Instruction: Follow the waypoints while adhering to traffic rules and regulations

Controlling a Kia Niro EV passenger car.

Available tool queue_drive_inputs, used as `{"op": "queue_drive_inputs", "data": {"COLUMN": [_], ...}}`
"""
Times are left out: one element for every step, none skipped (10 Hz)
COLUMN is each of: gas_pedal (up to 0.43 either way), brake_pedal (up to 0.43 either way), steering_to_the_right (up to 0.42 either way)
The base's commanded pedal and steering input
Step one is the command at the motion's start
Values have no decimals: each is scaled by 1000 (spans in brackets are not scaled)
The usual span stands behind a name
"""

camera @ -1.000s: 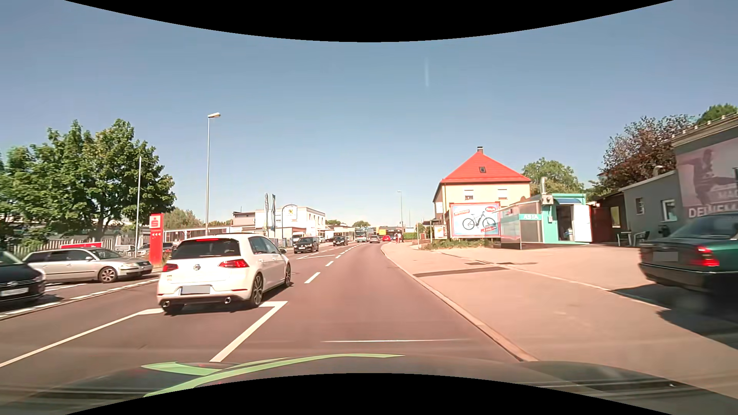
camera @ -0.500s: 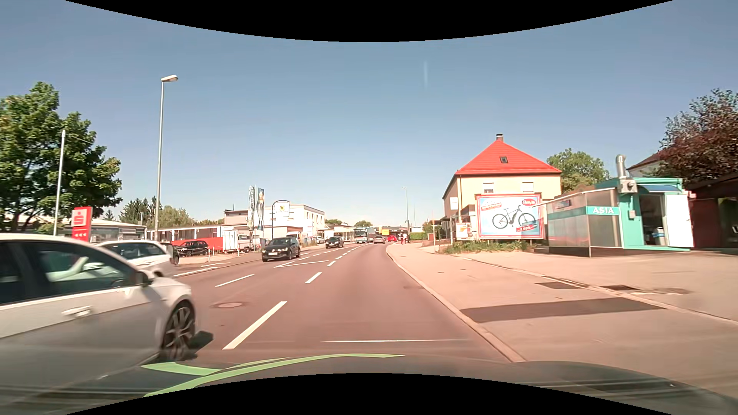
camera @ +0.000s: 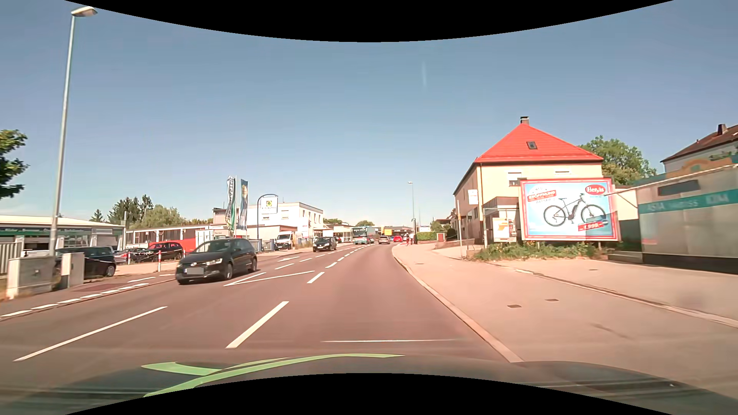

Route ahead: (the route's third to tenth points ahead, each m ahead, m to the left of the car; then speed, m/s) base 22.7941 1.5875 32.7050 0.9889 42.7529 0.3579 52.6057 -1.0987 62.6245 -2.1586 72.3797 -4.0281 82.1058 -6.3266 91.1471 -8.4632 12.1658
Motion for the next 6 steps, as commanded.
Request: {"op": "queue_drive_inputs", "data": {"gas_pedal": [118,130,130,130,130,130], "brake_pedal": [0,0,0,0,0,0], "steering_to_the_right": [-5,-4,-4,-2,1,2]}}
